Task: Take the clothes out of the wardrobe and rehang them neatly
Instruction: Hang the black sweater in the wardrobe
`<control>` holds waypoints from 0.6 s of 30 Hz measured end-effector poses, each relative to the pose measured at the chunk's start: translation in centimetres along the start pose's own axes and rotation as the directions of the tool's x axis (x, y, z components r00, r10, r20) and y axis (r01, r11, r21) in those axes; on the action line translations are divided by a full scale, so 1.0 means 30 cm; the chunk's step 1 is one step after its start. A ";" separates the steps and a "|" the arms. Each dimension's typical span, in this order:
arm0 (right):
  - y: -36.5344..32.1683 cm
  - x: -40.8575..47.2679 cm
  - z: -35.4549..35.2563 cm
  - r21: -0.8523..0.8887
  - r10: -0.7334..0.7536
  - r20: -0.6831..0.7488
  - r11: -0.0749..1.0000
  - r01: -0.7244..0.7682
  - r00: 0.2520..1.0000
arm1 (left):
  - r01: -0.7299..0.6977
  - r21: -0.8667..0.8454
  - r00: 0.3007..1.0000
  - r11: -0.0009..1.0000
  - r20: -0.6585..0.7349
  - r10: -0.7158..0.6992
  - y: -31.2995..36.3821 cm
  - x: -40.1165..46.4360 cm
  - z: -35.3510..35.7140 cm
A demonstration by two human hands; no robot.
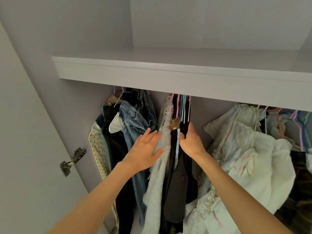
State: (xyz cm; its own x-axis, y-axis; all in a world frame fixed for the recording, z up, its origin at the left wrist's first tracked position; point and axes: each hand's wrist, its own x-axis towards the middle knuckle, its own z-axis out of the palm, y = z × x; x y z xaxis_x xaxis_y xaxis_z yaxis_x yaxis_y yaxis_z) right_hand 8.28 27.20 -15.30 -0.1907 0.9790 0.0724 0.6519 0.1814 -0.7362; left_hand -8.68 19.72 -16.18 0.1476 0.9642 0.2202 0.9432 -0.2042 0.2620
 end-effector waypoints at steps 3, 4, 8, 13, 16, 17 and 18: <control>-0.003 -0.079 0.021 -0.406 -0.224 -0.105 0.899 0.163 0.969 | 0.028 0.101 0.995 0.994 -0.101 -0.018 -0.039 -0.081 -0.010; 0.001 -0.107 0.040 -0.506 -0.310 -0.107 0.835 0.216 0.945 | 0.043 0.109 0.993 0.993 -0.117 -0.030 -0.050 -0.123 0.007; -0.016 -0.203 0.171 -0.561 -0.481 -0.009 0.728 0.394 0.877 | 0.160 0.103 0.984 0.982 -0.101 -0.150 -0.106 -0.320 0.105; -0.077 -0.358 0.393 -0.428 -0.522 0.277 0.684 0.590 0.806 | 0.383 0.059 0.920 0.922 -0.117 -0.374 -0.195 -0.614 0.145; -0.131 -0.483 0.540 -0.388 -0.482 0.471 0.638 0.665 0.738 | 0.509 0.033 0.852 0.860 -0.157 -0.499 -0.226 -0.858 0.135; -0.154 -0.539 0.584 -0.369 -0.484 0.517 0.619 0.694 0.706 | 0.556 0.030 0.820 0.831 -0.184 -0.542 -0.231 -0.955 0.142; -0.174 -0.597 0.627 -0.333 -0.490 0.570 0.596 0.731 0.660 | 0.610 0.024 0.780 0.792 -0.196 -0.595 -0.231 -1.054 0.154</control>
State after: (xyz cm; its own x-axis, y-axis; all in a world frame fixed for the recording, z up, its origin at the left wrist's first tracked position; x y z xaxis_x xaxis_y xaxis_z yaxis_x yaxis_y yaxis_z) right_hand -5.50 6.95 -25.40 -0.8635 0.5038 0.0252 0.4938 0.8544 -0.1615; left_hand -18.50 -8.58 -29.31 -0.5041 0.8400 0.2005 0.8442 0.4304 0.3194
